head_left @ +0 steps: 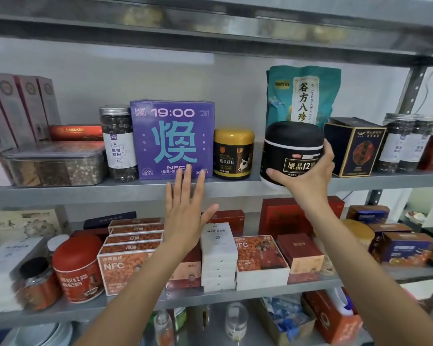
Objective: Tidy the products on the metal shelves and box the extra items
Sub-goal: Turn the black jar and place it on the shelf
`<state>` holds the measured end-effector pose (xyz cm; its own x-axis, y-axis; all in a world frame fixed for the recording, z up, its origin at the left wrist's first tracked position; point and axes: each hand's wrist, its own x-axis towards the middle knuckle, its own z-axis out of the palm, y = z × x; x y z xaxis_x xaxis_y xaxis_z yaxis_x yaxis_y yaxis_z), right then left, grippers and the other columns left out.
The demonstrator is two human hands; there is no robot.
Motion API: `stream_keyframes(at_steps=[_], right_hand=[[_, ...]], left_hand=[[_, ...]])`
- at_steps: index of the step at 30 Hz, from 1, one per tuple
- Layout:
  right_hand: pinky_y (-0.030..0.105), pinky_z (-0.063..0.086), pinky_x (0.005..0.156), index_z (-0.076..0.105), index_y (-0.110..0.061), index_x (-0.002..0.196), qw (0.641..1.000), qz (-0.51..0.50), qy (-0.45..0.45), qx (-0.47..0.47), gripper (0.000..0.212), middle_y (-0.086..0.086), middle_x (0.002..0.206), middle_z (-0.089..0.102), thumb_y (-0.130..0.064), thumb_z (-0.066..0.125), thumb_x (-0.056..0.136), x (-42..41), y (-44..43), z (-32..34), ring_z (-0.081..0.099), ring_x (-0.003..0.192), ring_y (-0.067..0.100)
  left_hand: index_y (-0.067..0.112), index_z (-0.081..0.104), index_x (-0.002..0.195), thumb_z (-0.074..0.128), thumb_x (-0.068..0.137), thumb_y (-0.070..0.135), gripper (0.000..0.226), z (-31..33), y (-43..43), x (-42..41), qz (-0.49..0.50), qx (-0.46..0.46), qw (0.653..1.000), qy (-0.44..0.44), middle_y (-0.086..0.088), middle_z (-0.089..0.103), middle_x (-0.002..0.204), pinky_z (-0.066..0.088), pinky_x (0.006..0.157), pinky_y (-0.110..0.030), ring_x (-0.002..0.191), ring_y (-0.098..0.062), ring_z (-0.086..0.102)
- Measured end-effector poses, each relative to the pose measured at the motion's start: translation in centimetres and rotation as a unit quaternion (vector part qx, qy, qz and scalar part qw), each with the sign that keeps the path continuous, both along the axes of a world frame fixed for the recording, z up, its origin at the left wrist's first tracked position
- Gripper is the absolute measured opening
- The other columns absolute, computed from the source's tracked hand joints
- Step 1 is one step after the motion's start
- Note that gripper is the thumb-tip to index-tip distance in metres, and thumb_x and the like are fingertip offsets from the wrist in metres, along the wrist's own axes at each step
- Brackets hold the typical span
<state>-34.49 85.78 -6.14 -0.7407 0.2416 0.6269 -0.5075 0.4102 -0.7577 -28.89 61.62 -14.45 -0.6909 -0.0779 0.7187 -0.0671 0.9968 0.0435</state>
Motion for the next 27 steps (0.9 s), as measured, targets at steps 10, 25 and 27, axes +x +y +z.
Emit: stream_keyframes(at_steps=[10, 25, 27], right_hand=[[0.044, 0.059, 0.081, 0.047, -0.035, 0.133, 0.887, 0.296, -0.321, -0.149, 0.1, -0.002, 0.115, 0.069, -0.068, 0.084, 0.046, 11.0, 1.3, -3.7, 0.069, 0.101, 0.02], [0.025, 0.051, 0.094, -0.008, -0.056, 0.145, 0.87, 0.395, -0.287, 0.062, 0.13, -0.029, 0.141, 0.031, -0.046, 0.085, 0.055, 12.1, 6.2, -11.4, 0.046, 0.124, -0.005], [0.02, 0.053, 0.086, -0.005, -0.057, 0.145, 0.876, 0.396, -0.263, 0.082, 0.128, -0.032, 0.138, 0.031, -0.043, 0.086, 0.056, 12.1, 6.2, -11.9, 0.047, 0.118, -0.01]], left_hand=[[0.04, 0.053, 0.13, 0.048, 0.08, 0.072, 0.06, 3.7, 10.8, 5.6, -0.343, 0.706, 0.588, -0.196, -0.002, 0.065, 0.128, 0.055, 0.092, -0.038, 0.107, -0.013, 0.067], [0.014, 0.07, 0.106, 0.057, 0.085, 0.062, 0.054, -2.0, 12.2, 8.7, -0.218, 0.9, 0.191, -0.325, -0.02, 0.073, 0.099, 0.059, 0.063, -0.048, 0.077, -0.04, 0.072], [0.013, 0.076, 0.104, 0.058, 0.084, 0.061, 0.055, -2.8, 12.3, 8.9, -0.239, 0.896, 0.189, -0.323, -0.019, 0.073, 0.102, 0.059, 0.064, -0.047, 0.081, -0.038, 0.072]])
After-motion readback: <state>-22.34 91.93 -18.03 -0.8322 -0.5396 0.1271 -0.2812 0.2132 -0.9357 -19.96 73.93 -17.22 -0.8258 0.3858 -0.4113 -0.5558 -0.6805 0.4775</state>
